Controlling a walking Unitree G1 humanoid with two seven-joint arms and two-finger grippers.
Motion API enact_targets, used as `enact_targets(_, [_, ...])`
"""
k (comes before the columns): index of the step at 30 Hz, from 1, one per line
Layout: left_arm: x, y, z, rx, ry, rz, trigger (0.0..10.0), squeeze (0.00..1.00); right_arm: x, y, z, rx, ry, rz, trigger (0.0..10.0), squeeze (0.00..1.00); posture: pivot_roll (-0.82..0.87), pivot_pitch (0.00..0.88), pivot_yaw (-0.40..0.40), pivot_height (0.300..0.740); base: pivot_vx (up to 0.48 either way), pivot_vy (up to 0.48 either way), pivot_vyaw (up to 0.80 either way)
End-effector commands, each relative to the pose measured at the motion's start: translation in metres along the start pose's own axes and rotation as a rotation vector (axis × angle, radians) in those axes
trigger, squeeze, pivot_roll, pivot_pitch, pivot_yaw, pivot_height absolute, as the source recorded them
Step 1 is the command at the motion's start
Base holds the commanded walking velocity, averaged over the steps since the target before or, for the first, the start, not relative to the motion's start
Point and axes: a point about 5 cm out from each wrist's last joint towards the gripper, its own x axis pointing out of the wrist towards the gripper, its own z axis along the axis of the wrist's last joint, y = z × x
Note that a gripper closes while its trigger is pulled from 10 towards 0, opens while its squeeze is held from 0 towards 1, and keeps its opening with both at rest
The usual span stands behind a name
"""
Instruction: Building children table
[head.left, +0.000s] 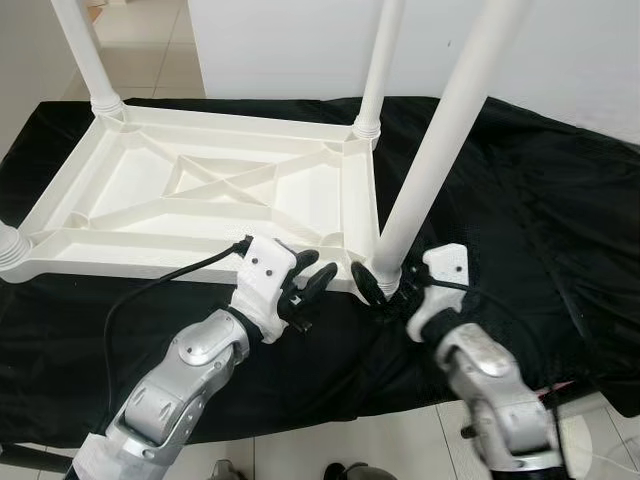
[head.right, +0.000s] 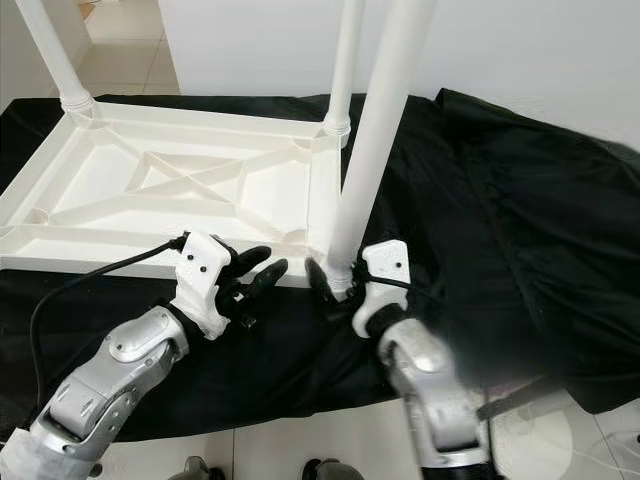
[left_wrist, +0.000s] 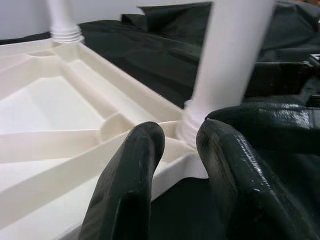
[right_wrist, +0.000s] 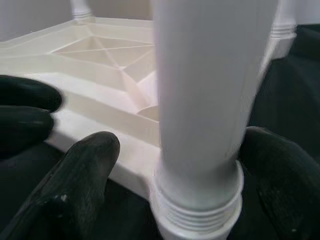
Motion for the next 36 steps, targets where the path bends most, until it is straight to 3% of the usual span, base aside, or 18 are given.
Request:
enact_targets(1, [0.0,-0.01,0.001,0.003,-0.011,-0.144,10.0,0.0,0.001,-0.002,0.001,-0.002,-0.009,0.054,10.0,0.0,-0.09,0.118,-0.034,0.74,0.0,0.0,0.0])
enact_targets(6, [0.003,-0.012,0.001,0.003,-0.015,-0.151,10.0,0.0,0.017,-0.025,-0.001,-0.078,0.019,0.117,10.0,0.0,-0.08,0.106,-0.033,0.74,0.0,0.0,0.0])
enact_targets(17, [0.002,-0.016,-0.001,0.007,-0.005,-0.17,10.0,0.0,0.034,-0.025,-0.012,-0.106,0.049,0.207,10.0,0.0,-0.07,0.095,-0.036,0.74,0.0,0.0,0.0])
enact_targets(18, [0.002,-0.016,-0.001,0.009,-0.003,-0.173,10.0,0.0,0.036,-0.024,-0.015,-0.106,0.048,0.231,8.8,0.0,-0.07,0.096,-0.035,0.74,0.0,0.0,0.0])
enact_targets(19, [0.002,-0.016,-0.001,0.011,-0.001,-0.174,10.0,0.0,0.038,-0.02,-0.019,-0.084,0.035,0.281,2.5,0.0,-0.06,0.098,-0.037,0.74,0.0,0.0,0.0])
enact_targets(21, [0.002,-0.015,-0.001,0.011,-0.001,-0.173,10.0,0.0,0.038,-0.019,-0.02,-0.067,0.026,0.302,2.5,0.0,-0.06,0.098,-0.037,0.74,0.0,0.0,0.0])
enact_targets(22, [0.002,-0.015,-0.001,0.014,-0.001,-0.17,10.0,0.0,0.038,-0.018,-0.022,-0.047,0.026,0.308,0.0,0.0,-0.06,0.104,-0.035,0.74,0.0,0.0,0.0])
enact_targets(28, [0.001,-0.015,-0.001,0.017,-0.002,-0.156,10.0,0.0,0.038,-0.021,-0.029,-0.046,0.032,0.26,0.0,0.0,-0.05,0.114,-0.045,0.74,0.0,0.0,0.0])
enact_targets(29, [0.0,-0.014,-0.001,0.016,-0.001,-0.147,10.0,0.0,0.037,-0.022,-0.032,-0.05,0.039,0.222,4.9,0.0,-0.05,0.119,-0.049,0.74,0.0,0.0,0.0])
enact_targets(31, [0.0,-0.014,-0.001,0.016,-0.001,-0.147,10.0,0.0,0.037,-0.022,-0.032,-0.05,0.039,0.222,4.9,0.0,-0.05,0.119,-0.049,0.74,0.0,0.0,0.0])
enact_targets(32, [-0.001,-0.014,-0.002,0.013,0.003,-0.14,10.0,0.0,0.034,-0.021,-0.033,-0.027,0.044,0.185,10.0,0.0,-0.05,0.123,-0.054,0.74,0.0,0.0,0.0])
enact_targets(36, [-0.002,-0.016,-0.004,0.005,0.006,-0.134,10.0,0.0,0.033,-0.019,-0.035,0.002,0.047,0.068,10.0,0.0,-0.05,0.126,-0.053,0.74,0.0,0.0,0.0])
